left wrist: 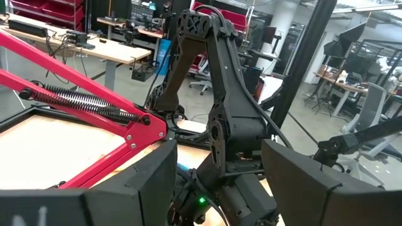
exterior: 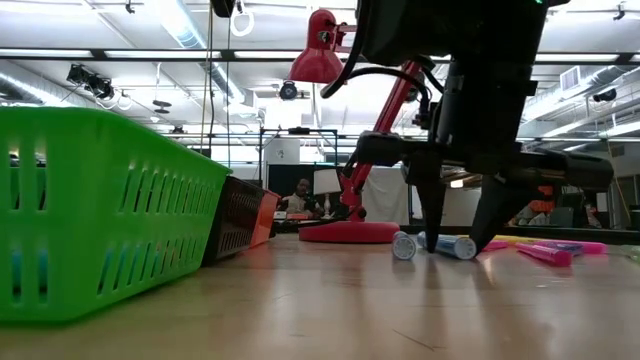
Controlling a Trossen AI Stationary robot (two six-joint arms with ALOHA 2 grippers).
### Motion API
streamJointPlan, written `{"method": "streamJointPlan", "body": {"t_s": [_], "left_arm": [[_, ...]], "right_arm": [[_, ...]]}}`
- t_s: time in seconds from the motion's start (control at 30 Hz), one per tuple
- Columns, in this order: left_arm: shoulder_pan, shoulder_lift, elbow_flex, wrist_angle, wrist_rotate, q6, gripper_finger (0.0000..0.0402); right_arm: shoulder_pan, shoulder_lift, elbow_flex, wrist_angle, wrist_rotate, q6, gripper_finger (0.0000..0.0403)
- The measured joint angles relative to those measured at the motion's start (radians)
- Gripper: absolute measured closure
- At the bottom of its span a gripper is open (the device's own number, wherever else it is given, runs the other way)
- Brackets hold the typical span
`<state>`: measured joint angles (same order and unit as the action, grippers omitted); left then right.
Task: Pick & Place Markers
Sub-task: Put the right blue highlighter into the green bin
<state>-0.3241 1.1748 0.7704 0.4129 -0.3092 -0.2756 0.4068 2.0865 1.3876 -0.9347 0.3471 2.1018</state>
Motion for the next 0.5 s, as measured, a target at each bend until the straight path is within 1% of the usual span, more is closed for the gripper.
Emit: {"method": "streamJointPlan", "body": {"t_s": [0.33,0.4,0.5], "left_arm": [[0.000,0.000,0.000,0.000,0.000,-0.001,0.0165],[0.000,0.000,0.000,0.000,0.000,-0.004,0.0165],[0.000,0.000,0.000,0.001,0.006,-0.007,0.0165]], "right_arm": [[0.016,0.002,-0.001,-0.029,-0.033,0.010,0.0335],[0.025,0.001,-0.001,-0.029,-0.035,0.015,0.0345],[0.041,-0.007,-0.002,-0.038,-0.053,0.031,0.0346]]}}
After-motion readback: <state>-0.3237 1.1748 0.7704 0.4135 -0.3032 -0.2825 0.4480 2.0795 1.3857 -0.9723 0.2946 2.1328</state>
